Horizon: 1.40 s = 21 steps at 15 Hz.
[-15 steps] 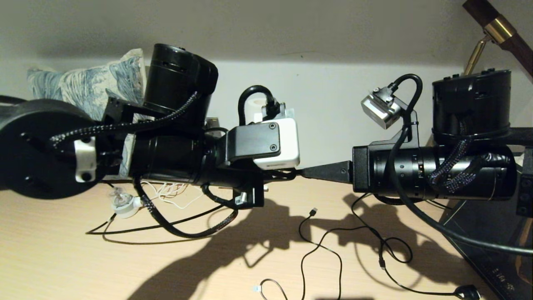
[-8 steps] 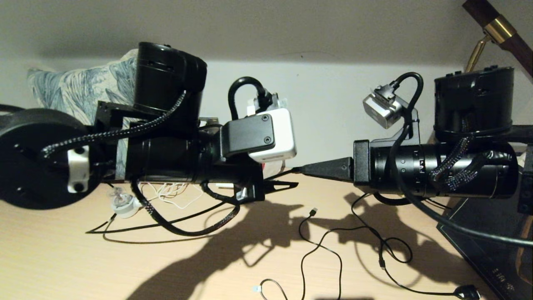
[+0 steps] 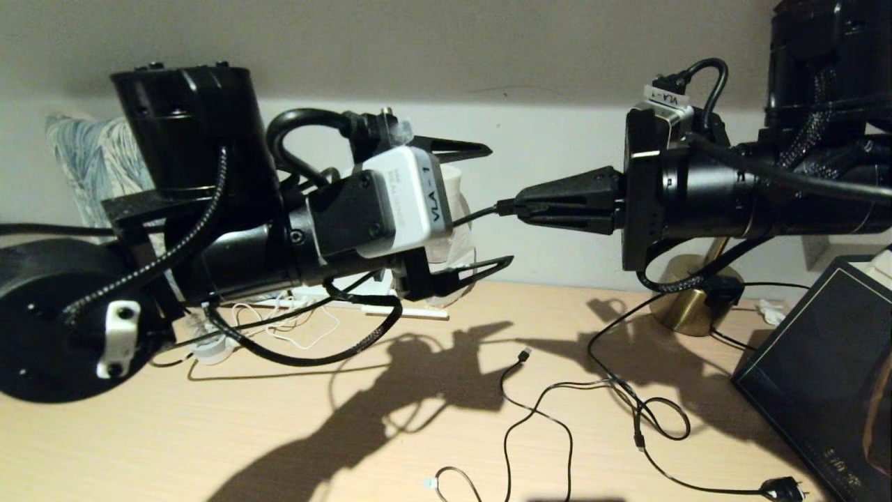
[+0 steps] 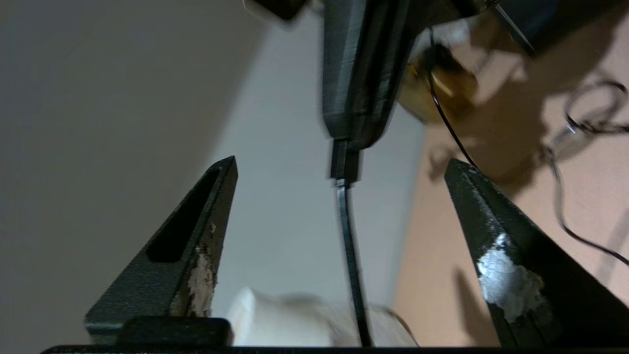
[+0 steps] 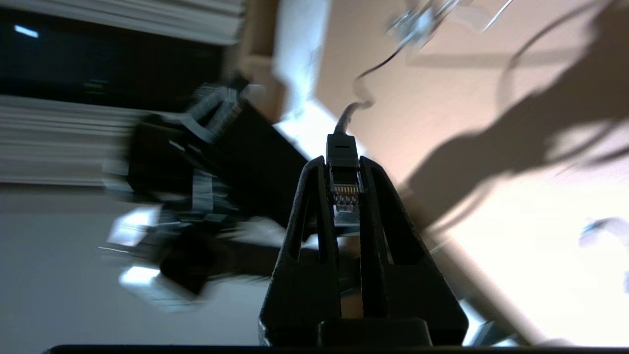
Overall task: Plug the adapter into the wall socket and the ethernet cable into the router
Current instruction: Hand it to the other hand
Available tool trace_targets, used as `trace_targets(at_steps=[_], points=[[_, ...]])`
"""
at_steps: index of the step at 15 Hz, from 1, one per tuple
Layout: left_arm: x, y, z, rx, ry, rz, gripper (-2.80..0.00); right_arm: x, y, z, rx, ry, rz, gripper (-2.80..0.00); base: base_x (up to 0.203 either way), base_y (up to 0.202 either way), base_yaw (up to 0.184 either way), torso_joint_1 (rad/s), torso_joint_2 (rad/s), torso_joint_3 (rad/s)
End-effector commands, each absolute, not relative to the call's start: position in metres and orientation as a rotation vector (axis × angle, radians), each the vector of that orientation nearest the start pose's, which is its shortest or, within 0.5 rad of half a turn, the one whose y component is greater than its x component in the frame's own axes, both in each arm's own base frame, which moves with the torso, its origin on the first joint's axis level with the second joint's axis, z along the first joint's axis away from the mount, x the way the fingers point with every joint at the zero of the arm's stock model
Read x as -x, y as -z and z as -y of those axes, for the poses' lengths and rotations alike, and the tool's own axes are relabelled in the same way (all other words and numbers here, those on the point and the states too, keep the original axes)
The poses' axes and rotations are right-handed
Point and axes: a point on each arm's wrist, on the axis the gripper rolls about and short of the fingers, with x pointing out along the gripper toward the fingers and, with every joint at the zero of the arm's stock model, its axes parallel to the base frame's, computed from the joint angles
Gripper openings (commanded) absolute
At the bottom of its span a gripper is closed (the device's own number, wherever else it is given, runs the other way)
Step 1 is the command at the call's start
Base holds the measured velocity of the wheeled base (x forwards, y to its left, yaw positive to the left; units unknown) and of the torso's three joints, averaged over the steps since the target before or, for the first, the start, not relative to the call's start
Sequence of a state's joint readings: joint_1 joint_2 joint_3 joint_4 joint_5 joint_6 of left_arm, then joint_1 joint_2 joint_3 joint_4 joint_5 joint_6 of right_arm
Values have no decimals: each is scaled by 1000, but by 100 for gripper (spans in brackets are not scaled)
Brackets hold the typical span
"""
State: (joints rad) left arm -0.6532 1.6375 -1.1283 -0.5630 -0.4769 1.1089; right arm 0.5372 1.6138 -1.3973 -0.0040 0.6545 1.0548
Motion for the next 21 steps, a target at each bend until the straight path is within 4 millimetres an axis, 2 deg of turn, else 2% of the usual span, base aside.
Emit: trace_targets(at_steps=[1, 3, 8, 19, 20, 21], points=[[-245, -276, 199, -1011, 974, 779, 0, -260, -327, -154, -1053, -1005, -938, -280, 0, 0, 0, 0, 0, 0], [-248, -278, 202, -1022, 979, 820, 0, -262, -330, -148, -1109, -1034, -1020, -280, 0, 0, 0, 0, 0, 0], [-258, -291, 206, -1036, 956, 977, 0, -261, -328, -145, -1115, -1015, -1044, -280, 0, 0, 0, 0, 0, 0], [-258, -289, 207, -1034, 962, 977, 0, -261, -329, -143, -1115, -1026, -1051, -280, 0, 0, 0, 0, 0, 0], [-258, -290, 207, -1033, 962, 979, -280, -261, -329, -143, -1115, -1026, -1051, -280, 0, 0, 0, 0, 0, 0], [-257, -290, 208, -1032, 963, 983, -280, -261, -328, -143, -1116, -1024, -1053, -280, 0, 0, 0, 0, 0, 0]])
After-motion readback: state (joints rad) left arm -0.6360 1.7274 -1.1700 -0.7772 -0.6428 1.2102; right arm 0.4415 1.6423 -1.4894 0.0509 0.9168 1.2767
